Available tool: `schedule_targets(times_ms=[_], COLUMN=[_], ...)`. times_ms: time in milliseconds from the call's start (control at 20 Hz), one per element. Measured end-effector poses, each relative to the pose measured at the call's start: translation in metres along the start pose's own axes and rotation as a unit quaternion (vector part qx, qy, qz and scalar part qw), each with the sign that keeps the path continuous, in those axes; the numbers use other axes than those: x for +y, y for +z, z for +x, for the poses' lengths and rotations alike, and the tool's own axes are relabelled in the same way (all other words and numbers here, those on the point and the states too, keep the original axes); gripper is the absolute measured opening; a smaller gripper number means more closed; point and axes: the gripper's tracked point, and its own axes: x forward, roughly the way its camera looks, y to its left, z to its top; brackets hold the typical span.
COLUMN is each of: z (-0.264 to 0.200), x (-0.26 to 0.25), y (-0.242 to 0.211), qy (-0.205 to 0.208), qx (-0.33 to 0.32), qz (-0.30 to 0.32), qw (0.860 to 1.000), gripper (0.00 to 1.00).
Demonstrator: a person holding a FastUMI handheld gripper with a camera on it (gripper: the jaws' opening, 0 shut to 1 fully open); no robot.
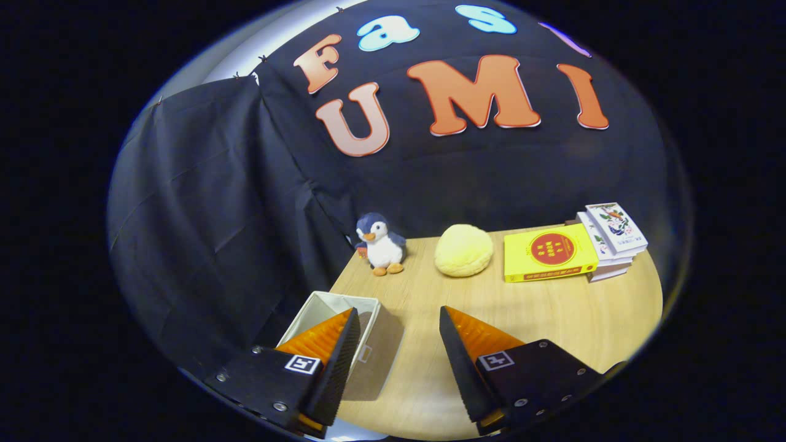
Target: Open the storage box then place both shoes into the box .Put the left shoe in first, then the right shoe, with the right side of both shoes facing outward in a uniform manner.
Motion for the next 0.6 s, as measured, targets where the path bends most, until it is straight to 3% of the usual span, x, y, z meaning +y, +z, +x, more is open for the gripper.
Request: schedule_targets(times_ms=[200, 600], z=[-0.033, -0.110], x=[-0.047, -0.140], y=[0.032, 0.105], qy=[-0.025, -0.073], qx=[-0.062, -0.210], qz=[-0.015, -0.044], qw=[0.998, 0.974], gripper=[0.96, 0.98])
